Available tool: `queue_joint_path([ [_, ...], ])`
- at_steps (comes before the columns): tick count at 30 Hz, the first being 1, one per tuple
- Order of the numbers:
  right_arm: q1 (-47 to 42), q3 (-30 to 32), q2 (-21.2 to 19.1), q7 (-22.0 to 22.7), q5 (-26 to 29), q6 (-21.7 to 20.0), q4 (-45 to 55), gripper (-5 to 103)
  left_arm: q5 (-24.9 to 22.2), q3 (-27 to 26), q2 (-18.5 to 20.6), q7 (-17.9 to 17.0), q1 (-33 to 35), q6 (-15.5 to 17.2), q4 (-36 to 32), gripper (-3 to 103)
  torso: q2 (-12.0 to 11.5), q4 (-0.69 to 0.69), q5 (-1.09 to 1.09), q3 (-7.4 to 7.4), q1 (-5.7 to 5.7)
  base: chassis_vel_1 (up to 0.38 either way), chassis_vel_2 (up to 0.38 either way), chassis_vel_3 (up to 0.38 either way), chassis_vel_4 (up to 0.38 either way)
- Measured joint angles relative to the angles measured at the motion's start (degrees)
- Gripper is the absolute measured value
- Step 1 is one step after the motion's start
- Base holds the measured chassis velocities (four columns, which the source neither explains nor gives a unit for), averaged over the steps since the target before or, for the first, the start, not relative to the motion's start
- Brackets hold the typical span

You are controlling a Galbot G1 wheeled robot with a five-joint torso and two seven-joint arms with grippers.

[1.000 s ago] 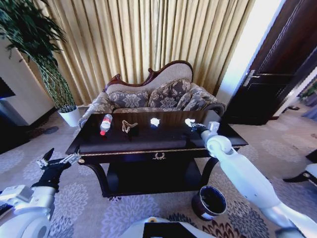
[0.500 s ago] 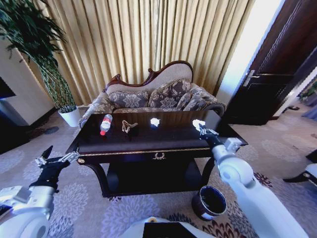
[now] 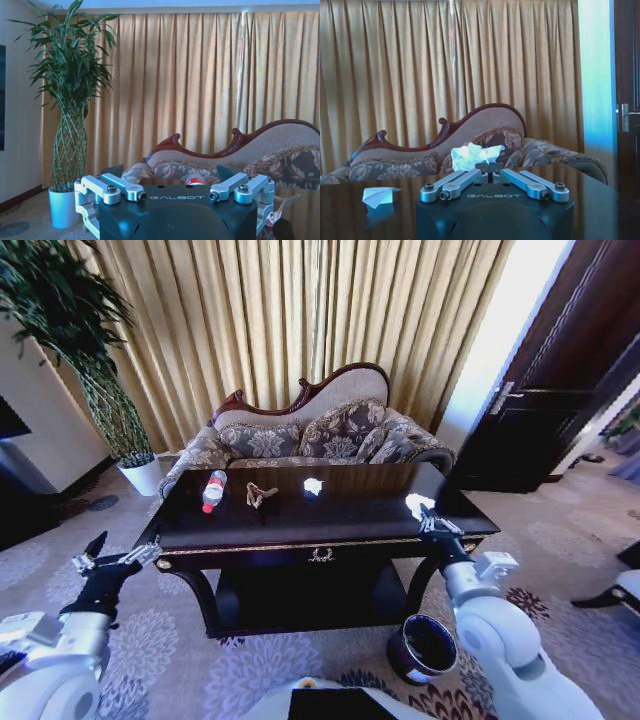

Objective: Move to the front of the table and place the trash on the table into the trash bin.

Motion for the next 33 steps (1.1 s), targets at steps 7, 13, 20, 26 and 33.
queue_joint_path([
  [7,-0.1,-0.6,0.3,0.1,-0.2,0.0,0.3,0,0.0,0.1,0.1,-0.1,0.0,-0.1,0.0,100,0.0,-0.01,0.0,0.0,0.01,0.042,-0.049,-0.037,0.043],
  [13,-0.2,-1.0,0.4,0.1,-0.2,0.0,0.1,0,0.0,0.1,0.0,-0.1,0.0,-0.1,0.0,100,0.0,0.0,0.0,0.0,0.01,0.109,-0.126,-0.123,0.111],
  [20,-0.3,-2.1,0.6,0.2,-0.7,0.2,-0.3,0,-0.1,0.1,0.0,-0.1,0.0,-0.2,0.0,100,0.0,-0.01,0.0,0.0,-0.01,0.123,-0.128,-0.119,0.12],
  [26,-0.5,-2.5,1.6,-0.2,-1.5,0.0,-6.0,0,-0.1,-0.1,-0.1,-0.1,-0.1,-0.5,0.0,100,0.0,0.0,-0.01,-0.01,-0.02,0.045,-0.05,-0.029,0.045],
  [33,-0.2,-1.9,3.4,-3.7,-6.9,3.0,-27.4,0,0.0,-0.4,-0.7,-0.1,0.0,-1.4,0.0,100,0.0,0.0,0.02,0.01,0.02,0.0,0.0,0.0,0.0],
])
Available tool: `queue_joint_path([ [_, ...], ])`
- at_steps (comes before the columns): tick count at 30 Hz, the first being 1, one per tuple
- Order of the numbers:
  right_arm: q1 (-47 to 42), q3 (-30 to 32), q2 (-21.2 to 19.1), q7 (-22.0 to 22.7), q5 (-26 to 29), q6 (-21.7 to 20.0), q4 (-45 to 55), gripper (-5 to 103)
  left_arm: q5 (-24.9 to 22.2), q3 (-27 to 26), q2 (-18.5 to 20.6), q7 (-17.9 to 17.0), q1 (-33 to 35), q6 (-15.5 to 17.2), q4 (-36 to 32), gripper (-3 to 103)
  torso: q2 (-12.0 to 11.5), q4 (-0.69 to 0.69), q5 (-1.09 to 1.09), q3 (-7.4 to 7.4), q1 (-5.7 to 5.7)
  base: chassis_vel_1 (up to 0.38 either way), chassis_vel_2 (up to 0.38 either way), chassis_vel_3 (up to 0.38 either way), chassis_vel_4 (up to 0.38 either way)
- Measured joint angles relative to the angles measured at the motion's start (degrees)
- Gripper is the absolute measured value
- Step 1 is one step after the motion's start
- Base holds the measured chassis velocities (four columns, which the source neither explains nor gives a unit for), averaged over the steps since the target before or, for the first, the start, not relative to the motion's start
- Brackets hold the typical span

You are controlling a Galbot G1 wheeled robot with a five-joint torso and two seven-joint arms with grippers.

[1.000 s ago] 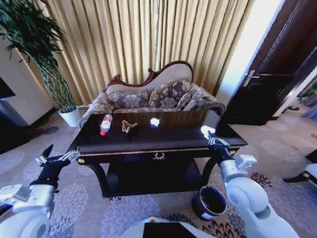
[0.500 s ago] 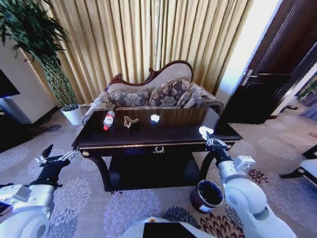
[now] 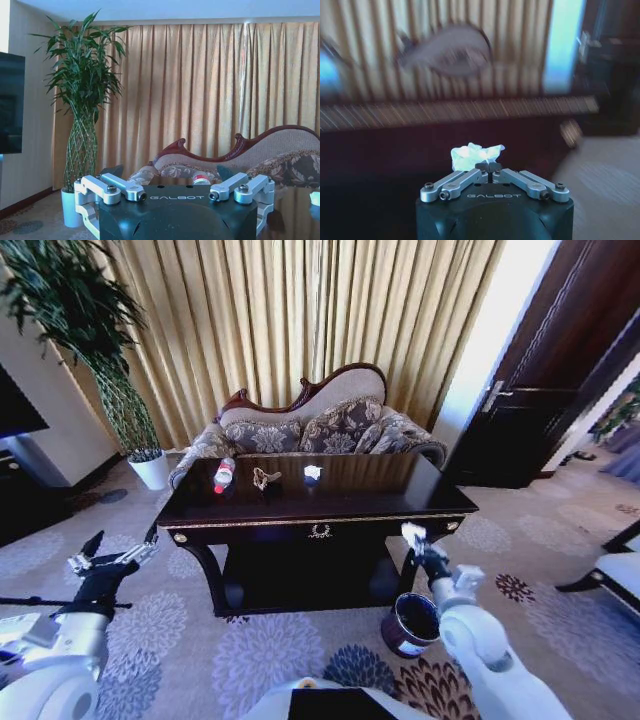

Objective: Move to the front of the table and place the trash on the table into the trash bin.

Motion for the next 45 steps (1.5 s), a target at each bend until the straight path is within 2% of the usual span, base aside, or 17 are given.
queue_joint_path([
  [2,1.2,-0.1,0.5,-1.0,-1.3,1.8,-9.7,0,0.0,0.0,-0.1,0.0,0.0,-0.1,0.0,100,0.0,-0.03,0.0,0.0,-0.01,0.0,0.0,0.0,0.0],
  [6,3.8,-0.4,1.0,-2.7,-2.1,3.4,-18.4,0,0.1,0.1,-0.3,0.1,-0.1,-0.1,0.0,100,0.0,-0.02,-0.02,-0.01,-0.02,0.0,0.0,0.0,0.0],
  [8,8.4,-1.1,1.9,-4.2,-2.8,4.3,-29.6,0,0.1,0.4,-0.5,0.1,-0.4,-0.1,0.0,100,0.0,0.0,0.0,-0.01,-0.02,0.0,0.0,0.0,0.0],
  [11,11.4,-1.7,2.4,-4.6,-3.4,4.6,-35.9,0,0.2,0.6,-0.5,0.1,-0.5,0.0,0.0,100,0.0,-0.01,-0.01,-0.01,-0.01,0.0,0.0,0.0,0.0],
  [22,18.0,-2.6,3.3,-4.9,-7.2,2.5,-45.4,0,0.4,0.4,-1.3,0.3,-0.2,0.1,0.0,100,0.0,0.0,-0.02,-0.01,-0.02,0.0,0.0,0.0,0.0],
  [25,18.9,-2.8,3.3,-4.4,-8.2,2.0,-46.4,3,0.5,0.5,-1.5,0.4,-0.3,0.0,0.0,100,0.0,-0.01,-0.02,-0.01,-0.02,0.0,0.0,0.0,0.0],
  [26,19.1,-3.0,3.2,-4.1,-8.7,2.0,-46.5,13,0.5,0.7,-1.6,0.4,-0.4,0.0,0.0,100,0.0,-0.01,-0.02,-0.01,-0.02,0.0,0.0,0.0,0.0],
  [29,19.1,-3.1,3.3,-3.8,-9.0,1.9,-46.5,18,0.6,0.8,-1.7,0.5,-0.4,0.0,0.0,100,0.0,-0.01,-0.02,-0.01,-0.02,0.0,0.0,0.0,0.0],
  [31,19.1,-3.2,3.4,-3.5,-9.2,1.9,-46.2,29,0.6,0.9,-1.7,0.7,-0.4,-0.1,0.0,100,0.0,-0.01,-0.02,-0.01,-0.02,0.0,0.0,0.0,0.0],
  [32,19.1,-3.2,3.4,-3.5,-9.2,1.9,-46.2,29,0.6,0.9,-1.7,0.7,-0.4,-0.1,0.0,100,0.0,-0.01,-0.02,-0.01,-0.02,0.0,0.0,0.0,0.0],
  [35,19.1,-3.2,3.5,-3.3,-9.2,1.9,-45.8,45,0.5,0.9,-1.6,0.8,-0.3,-0.2,0.0,100,0.0,-0.01,-0.02,-0.01,-0.02,0.0,0.0,0.0,0.0],
  [36,19.1,-3.2,3.5,-3.3,-9.2,1.9,-45.8,45,0.5,0.9,-1.6,0.8,-0.3,-0.2,0.0,100,0.0,-0.01,-0.02,-0.01,-0.02,0.0,0.0,0.0,0.0],
  [38,19.0,-3.2,3.6,-3.3,-9.2,1.9,-45.6,56,0.5,0.9,-1.6,0.8,-0.4,-0.2,0.0,100,0.0,0.0,-0.02,-0.01,-0.02,0.0,0.0,0.0,0.0],
  [41,18.9,-3.2,3.7,-3.3,-9.2,2.0,-45.4,61,0.5,0.9,-1.6,0.9,-0.4,-0.2,0.0,100,0.0,-0.01,-0.02,-0.01,-0.02,0.0,0.0,0.0,0.0],
  [43,18.6,-3.0,3.8,-3.3,-9.0,2.0,-45.1,72,0.5,0.9,-1.6,0.9,-0.3,-0.2,0.0,100,0.0,-0.01,-0.02,-0.01,-0.02,0.0,0.0,0.0,0.0],
  [44,18.6,-3.0,3.8,-3.3,-9.0,2.0,-45.1,72,0.5,0.9,-1.6,0.9,-0.3,-0.2,0.0,100,0.0,-0.01,-0.02,-0.01,-0.02,0.0,0.0,0.0,0.0],
  [45,18.5,-3.0,3.8,-3.2,-9.0,2.0,-45.0,78,0.5,0.9,-1.6,1.0,-0.3,-0.2,0.0,100,0.0,-0.01,-0.02,-0.01,-0.02,0.0,0.0,0.0,0.0],
])
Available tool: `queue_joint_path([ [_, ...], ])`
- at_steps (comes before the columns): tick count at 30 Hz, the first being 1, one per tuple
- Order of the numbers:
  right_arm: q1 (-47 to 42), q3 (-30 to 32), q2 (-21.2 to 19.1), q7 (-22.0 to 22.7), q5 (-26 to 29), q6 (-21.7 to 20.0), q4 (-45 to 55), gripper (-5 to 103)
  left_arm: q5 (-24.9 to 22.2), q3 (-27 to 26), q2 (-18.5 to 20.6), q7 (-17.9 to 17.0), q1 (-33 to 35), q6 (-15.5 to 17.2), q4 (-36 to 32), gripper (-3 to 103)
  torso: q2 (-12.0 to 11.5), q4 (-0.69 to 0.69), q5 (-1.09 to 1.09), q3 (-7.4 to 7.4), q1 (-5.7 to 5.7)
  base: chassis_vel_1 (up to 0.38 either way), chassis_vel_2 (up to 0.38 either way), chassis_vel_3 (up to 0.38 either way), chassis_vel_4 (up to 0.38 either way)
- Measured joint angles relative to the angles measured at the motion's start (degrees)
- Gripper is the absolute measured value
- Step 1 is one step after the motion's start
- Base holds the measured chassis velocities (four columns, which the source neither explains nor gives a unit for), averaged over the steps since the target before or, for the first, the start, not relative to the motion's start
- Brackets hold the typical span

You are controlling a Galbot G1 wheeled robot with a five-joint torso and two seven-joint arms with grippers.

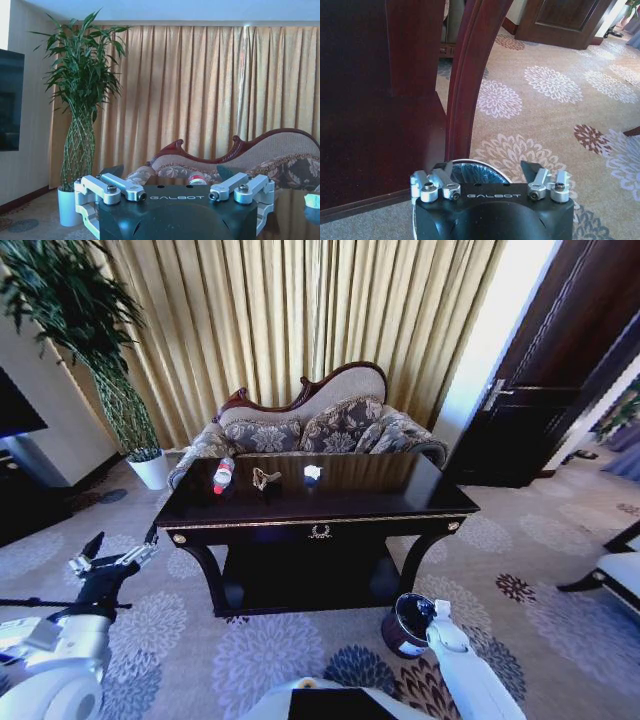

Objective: Move to the front of the table and place the trash on the table into the trash bin.

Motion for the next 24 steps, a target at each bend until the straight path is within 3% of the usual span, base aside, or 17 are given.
queue_joint_path([
  [5,-0.5,0.3,0.0,0.0,0.1,0.2,0.7,97,0.0,-0.1,-0.1,0.1,0.1,0.0,0.0,100,0.0,0.0,0.0,0.0,0.0,0.0,0.0,0.0,0.0],
  [15,-3.3,1.3,-1.2,0.0,0.7,3.7,8.2,100,-0.2,-0.2,0.0,0.1,0.0,-0.1,0.0,100,0.0,0.0,0.02,0.0,0.0,0.0,0.0,0.0,0.0],
  [18,-5.6,2.2,-2.3,0.0,3.3,4.1,16.9,100,-0.3,-0.2,0.0,0.0,0.0,-0.1,0.0,100,0.0,0.0,0.0,0.0,0.0,0.0,0.0,0.0,0.0],
  [22,-10.8,5.8,-3.3,-1.0,12.1,-0.9,38.6,100,-0.3,-0.5,0.1,0.0,0.1,-0.1,0.0,100,0.0,0.01,-0.01,-0.01,0.0,0.0,0.0,0.0,0.0],
  [24,-12.1,6.5,-3.5,-1.5,13.8,-1.9,43.6,100,-0.3,-0.7,0.1,0.0,0.1,-0.1,0.0,100,0.0,0.0,-0.02,-0.01,0.0,0.0,0.0,0.0,0.0],
])
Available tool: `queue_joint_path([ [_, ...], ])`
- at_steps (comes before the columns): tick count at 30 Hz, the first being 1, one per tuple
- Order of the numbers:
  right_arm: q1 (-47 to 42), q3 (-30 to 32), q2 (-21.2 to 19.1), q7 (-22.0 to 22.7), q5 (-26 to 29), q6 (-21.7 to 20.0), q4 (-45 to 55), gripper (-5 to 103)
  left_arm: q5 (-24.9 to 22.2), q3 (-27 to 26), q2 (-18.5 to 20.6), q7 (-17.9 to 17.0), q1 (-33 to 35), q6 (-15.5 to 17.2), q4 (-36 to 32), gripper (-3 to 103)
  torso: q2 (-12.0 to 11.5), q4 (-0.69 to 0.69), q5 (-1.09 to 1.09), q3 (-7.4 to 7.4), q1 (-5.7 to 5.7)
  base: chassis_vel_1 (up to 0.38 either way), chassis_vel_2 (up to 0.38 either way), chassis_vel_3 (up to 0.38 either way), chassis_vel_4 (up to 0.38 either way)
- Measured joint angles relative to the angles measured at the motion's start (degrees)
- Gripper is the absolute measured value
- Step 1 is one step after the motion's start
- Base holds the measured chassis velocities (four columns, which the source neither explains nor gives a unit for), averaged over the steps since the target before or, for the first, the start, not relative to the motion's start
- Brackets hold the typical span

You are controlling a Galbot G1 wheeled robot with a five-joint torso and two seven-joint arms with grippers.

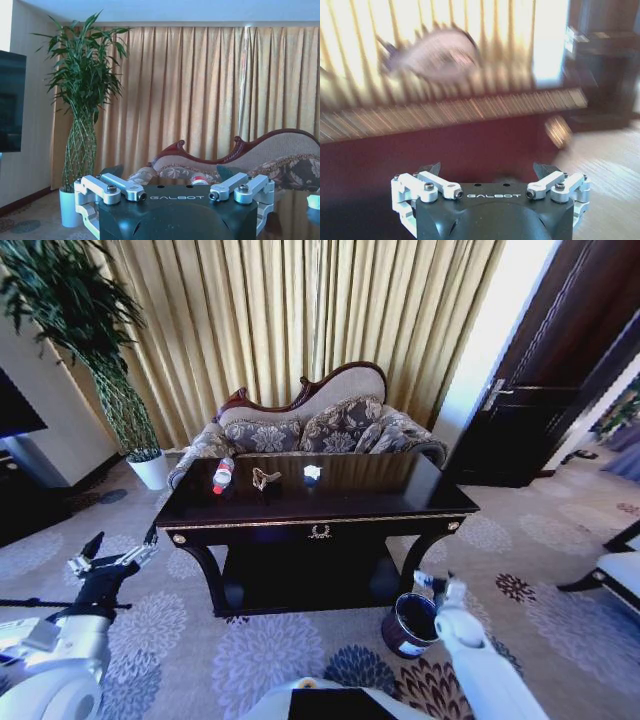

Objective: Move to the front of the table and place the trash on the table into the trash bin.

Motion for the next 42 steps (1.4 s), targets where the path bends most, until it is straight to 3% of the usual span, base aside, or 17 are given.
queue_joint_path([
  [2,-2.6,1.3,-0.4,-0.5,1.7,-1.5,9.6,100,-0.1,-0.5,0.0,0.0,0.0,0.0,0.0,100,0.0,0.0,-0.01,0.0,0.0,0.0,0.0,0.0,0.0],
  [6,-4.7,1.8,-0.7,-0.6,2.0,-2.0,16.7,100,-0.2,-0.7,0.0,0.0,0.0,0.0,0.0,100,0.0,-0.01,0.01,0.0,-0.01,0.0,0.0,0.0,0.0],
  [14,-9.4,-0.6,1.0,-0.7,-3.9,-2.9,30.7,100,-0.3,-0.6,0.4,0.1,-0.4,0.0,0.0,100,0.0,-0.01,0.01,0.0,-0.01,0.0,0.0,0.0,0.0],
  [26,-10.3,-1.6,0.5,-3.3,-6.0,-4.8,32.3,100,-0.3,-0.3,1.0,0.5,-0.5,0.0,0.0,100,0.0,0.0,0.02,0.01,-0.01,0.0,0.0,0.0,0.0],
  [42,-10.0,-2.1,0.8,-3.6,-6.7,-4.8,30.7,100,0.1,-0.1,0.5,1.0,-0.7,0.0,0.0,100,0.0,0.0,0.02,0.01,0.0,-0.027,0.025,0.029,-0.025],
])
